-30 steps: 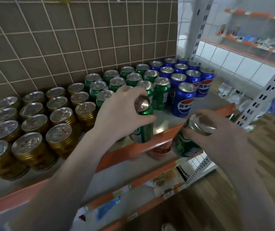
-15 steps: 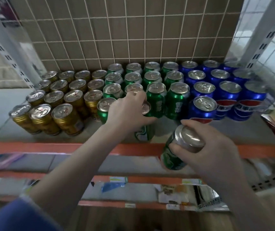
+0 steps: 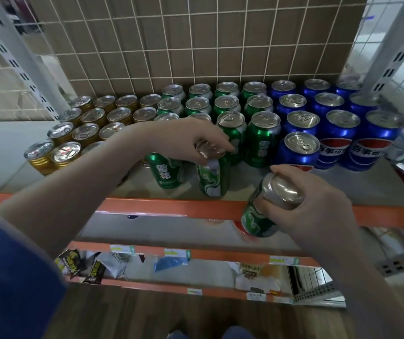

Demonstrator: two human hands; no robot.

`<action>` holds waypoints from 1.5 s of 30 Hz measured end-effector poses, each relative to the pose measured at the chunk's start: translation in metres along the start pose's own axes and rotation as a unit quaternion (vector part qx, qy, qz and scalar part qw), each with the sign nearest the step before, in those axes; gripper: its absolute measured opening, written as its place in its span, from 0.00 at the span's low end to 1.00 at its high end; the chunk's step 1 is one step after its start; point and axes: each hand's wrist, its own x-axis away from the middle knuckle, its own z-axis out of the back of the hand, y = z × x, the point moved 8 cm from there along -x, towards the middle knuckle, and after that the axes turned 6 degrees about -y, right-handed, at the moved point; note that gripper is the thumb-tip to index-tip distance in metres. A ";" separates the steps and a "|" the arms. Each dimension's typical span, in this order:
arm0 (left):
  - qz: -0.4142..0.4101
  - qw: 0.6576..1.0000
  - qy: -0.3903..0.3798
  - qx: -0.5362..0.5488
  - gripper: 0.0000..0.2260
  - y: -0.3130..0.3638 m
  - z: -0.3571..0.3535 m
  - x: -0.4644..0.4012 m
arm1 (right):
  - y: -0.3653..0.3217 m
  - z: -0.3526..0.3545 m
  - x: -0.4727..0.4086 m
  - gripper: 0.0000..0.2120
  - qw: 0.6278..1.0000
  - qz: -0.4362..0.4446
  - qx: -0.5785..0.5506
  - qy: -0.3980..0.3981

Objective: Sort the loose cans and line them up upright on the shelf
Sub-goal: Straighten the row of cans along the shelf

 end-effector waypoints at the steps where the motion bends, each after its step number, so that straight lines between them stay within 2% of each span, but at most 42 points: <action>1: -0.008 1.000 -0.008 0.004 0.24 -0.001 0.000 -0.001 | -0.001 0.000 0.000 0.27 1.000 0.000 -0.001 -0.001; 3: -0.019 1.000 -0.008 -0.007 0.22 -0.002 0.000 -0.003 | -0.003 -0.001 -0.001 0.27 1.000 0.001 -0.004 -0.002; 6: 0.017 0.994 0.018 -0.105 0.21 -0.007 0.005 -0.004 | -0.005 -0.002 -0.001 0.27 1.000 0.004 -0.012 -0.001; 9: 0.078 0.964 0.066 -0.245 0.22 -0.013 0.012 -0.001 | -0.008 -0.003 -0.001 0.27 1.000 0.006 -0.012 0.002; 11: 0.088 0.953 0.087 -0.278 0.20 -0.013 0.014 0.000 | -0.010 -0.004 -0.002 0.27 1.000 0.005 -0.012 0.001; 15: 0.111 0.946 0.100 -0.287 0.22 -0.021 0.020 0.002 | -0.013 -0.009 -0.003 0.27 1.000 0.001 -0.011 -0.004; 24: 0.082 0.951 0.050 -0.295 0.20 -0.016 0.018 -0.004 | -0.019 -0.012 -0.010 0.29 1.000 0.000 0.004 0.004; 29: 0.083 0.951 0.080 -0.287 0.19 -0.014 0.016 0.003 | -0.019 -0.010 -0.017 0.27 1.000 0.001 0.011 0.024; 32: 0.107 0.947 0.120 -0.277 0.22 -0.018 0.010 0.016 | -0.022 -0.013 -0.025 0.27 0.999 0.009 0.016 0.026; 35: 0.095 0.941 0.254 -0.204 0.22 -0.009 0.003 0.049 | -0.026 -0.021 -0.035 0.28 0.999 0.017 0.027 0.027; 37: 0.099 0.911 0.368 -0.159 0.17 -0.006 -0.010 0.080 | -0.027 -0.027 -0.044 0.28 0.999 0.020 0.041 0.023; 39: 0.150 0.879 0.438 -0.115 0.14 -0.012 -0.038 0.107 | -0.029 -0.034 -0.053 0.29 0.998 0.018 0.059 0.018; 42: 0.207 0.851 0.479 -0.051 0.14 -0.029 -0.085 0.124 | -0.027 -0.043 -0.067 0.30 0.995 0.002 0.098 0.014; 45: 0.247 0.844 0.475 -0.015 0.15 -0.050 -0.119 0.119 | -0.023 -0.052 -0.075 0.32 0.991 -0.016 0.129 0.000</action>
